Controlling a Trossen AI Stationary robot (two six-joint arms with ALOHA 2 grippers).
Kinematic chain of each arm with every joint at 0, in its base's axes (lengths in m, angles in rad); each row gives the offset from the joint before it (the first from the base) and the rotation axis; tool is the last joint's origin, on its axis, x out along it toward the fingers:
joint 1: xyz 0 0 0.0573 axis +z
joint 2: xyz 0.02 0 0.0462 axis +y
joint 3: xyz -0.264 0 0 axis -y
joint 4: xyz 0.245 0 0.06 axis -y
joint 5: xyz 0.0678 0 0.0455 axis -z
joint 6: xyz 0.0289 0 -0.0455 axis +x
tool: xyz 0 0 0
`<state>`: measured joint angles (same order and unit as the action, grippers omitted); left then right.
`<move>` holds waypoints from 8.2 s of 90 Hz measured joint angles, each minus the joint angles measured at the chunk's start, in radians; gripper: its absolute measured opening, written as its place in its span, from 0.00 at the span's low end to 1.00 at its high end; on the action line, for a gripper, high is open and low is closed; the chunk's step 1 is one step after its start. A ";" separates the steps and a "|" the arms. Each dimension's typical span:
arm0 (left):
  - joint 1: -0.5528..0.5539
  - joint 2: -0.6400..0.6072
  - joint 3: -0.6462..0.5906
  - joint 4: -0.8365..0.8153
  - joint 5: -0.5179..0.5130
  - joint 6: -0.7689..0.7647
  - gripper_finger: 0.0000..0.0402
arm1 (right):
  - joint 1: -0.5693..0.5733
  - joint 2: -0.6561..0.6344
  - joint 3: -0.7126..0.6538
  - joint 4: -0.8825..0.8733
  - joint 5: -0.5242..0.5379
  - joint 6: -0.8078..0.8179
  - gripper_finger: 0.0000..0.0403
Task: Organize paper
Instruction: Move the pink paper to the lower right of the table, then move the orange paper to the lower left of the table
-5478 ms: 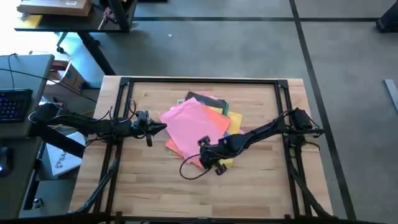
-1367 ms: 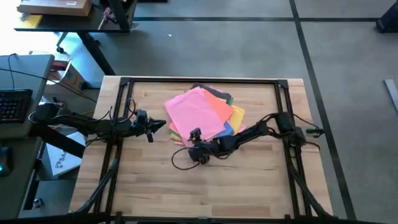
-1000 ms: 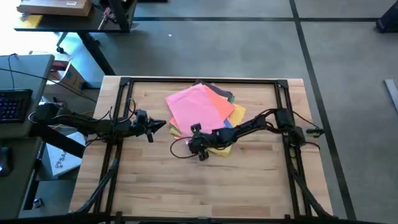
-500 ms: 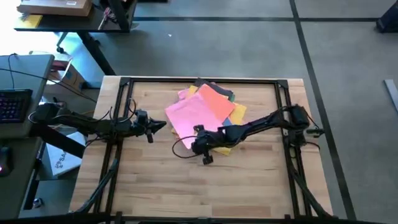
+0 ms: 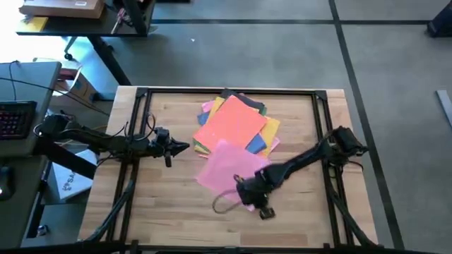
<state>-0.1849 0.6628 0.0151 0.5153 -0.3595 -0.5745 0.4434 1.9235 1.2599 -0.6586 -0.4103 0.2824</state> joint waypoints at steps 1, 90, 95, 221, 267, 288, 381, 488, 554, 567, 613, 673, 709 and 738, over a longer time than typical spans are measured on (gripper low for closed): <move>-0.003 0.000 0.000 0.000 0.000 0.000 0.00 | 0.007 0.000 0.000 -0.005 -0.001 0.019 0.00; -0.071 0.000 0.007 0.180 -0.064 0.201 0.00 | 0.355 0.000 0.001 0.053 0.363 1.109 0.00; -0.071 0.000 0.007 0.179 -0.064 0.202 0.00 | 0.362 0.000 0.001 0.031 0.357 1.083 0.00; -0.071 0.000 0.008 0.171 -0.063 0.136 0.00 | 0.421 -0.074 -0.204 -0.195 0.459 1.345 0.32; -0.071 0.000 0.008 0.169 -0.069 0.140 0.00 | 0.499 -0.066 -0.161 -0.217 0.436 1.414 0.32; -0.071 0.000 0.008 0.164 -0.069 0.140 0.00 | 0.500 -0.066 -0.161 -0.216 0.438 1.366 0.32; -0.072 0.142 0.188 -0.043 0.069 0.461 0.02 | 0.439 -0.202 -0.163 -0.213 0.909 1.276 0.32; 0.019 1.233 0.911 -0.418 -0.054 1.110 0.38 | 0.377 -0.200 -0.162 -0.159 1.037 1.175 0.32; 0.067 1.222 0.912 -0.488 -0.005 0.923 0.01 | 0.377 -0.200 -0.162 -0.149 1.055 1.175 0.32; 0.008 1.193 0.950 -0.562 -0.125 0.902 0.00 | 0.378 -0.200 -0.162 -0.150 1.055 1.175 0.32; -0.219 0.913 1.024 -1.434 -0.127 0.318 0.00 | 0.377 -0.200 -0.162 -0.151 1.104 1.171 0.32; -0.143 1.067 0.896 -0.714 -0.173 1.161 0.28 | 0.382 -0.200 -0.162 -0.123 1.143 1.130 0.32; -0.096 1.256 0.899 -0.440 -0.396 1.248 0.40 | 0.382 -0.200 -0.162 -0.101 1.139 1.130 0.32; -0.090 1.255 0.897 -0.437 -0.441 1.174 0.30 | 0.382 -0.200 -0.162 -0.103 1.140 1.130 0.32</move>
<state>-0.2747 1.9179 0.9123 0.0787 -0.8010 0.5994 0.8253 1.7233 1.0981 -0.7616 0.7292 1.4128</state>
